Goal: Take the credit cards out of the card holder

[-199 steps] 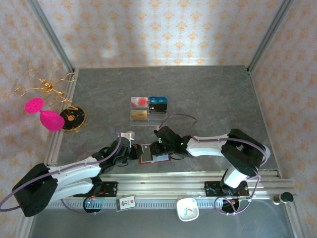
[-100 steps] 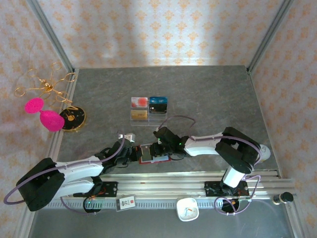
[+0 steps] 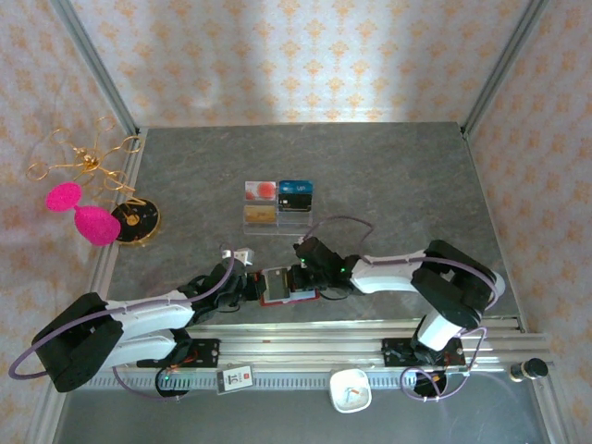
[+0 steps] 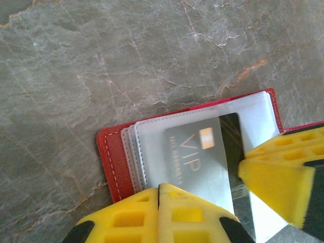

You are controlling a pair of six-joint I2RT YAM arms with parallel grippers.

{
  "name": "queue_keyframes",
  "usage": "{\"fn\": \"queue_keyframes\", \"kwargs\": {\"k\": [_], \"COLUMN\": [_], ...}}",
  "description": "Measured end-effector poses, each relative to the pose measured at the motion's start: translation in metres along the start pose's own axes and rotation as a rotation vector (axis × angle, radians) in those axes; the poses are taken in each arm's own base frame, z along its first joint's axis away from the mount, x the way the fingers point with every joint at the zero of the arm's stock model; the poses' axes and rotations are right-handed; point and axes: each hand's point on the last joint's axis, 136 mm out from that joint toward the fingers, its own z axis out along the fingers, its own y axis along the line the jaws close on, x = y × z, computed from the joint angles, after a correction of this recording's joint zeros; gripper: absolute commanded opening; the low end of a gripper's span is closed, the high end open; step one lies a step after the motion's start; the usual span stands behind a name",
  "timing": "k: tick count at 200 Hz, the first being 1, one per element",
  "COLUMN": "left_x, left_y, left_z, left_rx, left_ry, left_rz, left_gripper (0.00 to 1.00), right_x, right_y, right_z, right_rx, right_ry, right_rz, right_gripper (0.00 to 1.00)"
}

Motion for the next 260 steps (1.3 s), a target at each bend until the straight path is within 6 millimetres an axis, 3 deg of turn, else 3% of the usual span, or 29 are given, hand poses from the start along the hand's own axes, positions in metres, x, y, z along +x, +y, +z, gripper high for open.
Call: {"fn": "queue_keyframes", "kwargs": {"k": [63,106,144,166,197,224,260], "left_x": [-0.001,-0.013,0.008,0.01,0.01,0.01,0.01], "left_y": [-0.006,-0.035,-0.025,-0.023,-0.026,-0.029,-0.03], "left_z": [-0.005,-0.006,0.008,0.01,0.014,0.017,0.016], "left_rx": [0.026,0.084,0.037,0.033,0.046,0.06,0.064], "left_ry": [0.001,-0.012,0.073,0.078,0.079,0.084,0.08], "left_rz": [0.009,0.04,0.06,0.06,0.061,0.063,0.064], "left_gripper": [0.0,0.0,0.0,0.0,0.0,0.0,0.0], "right_x": [0.004,0.004,0.003,0.004,0.005,0.006,-0.001], "right_y": [-0.011,-0.01,-0.011,-0.01,-0.009,-0.008,-0.008], "right_z": [-0.008,-0.008,-0.008,-0.008,-0.005,-0.001,-0.008], "right_rx": [0.024,0.023,0.021,0.008,-0.015,-0.028,-0.036], "right_ry": [-0.022,-0.023,-0.025,-0.017,0.0,0.007,-0.019], "right_rz": [0.026,0.025,0.016,0.022,0.024,0.02,0.028], "right_gripper": [0.0,0.0,0.24,0.27,0.25,0.11,0.02]}}
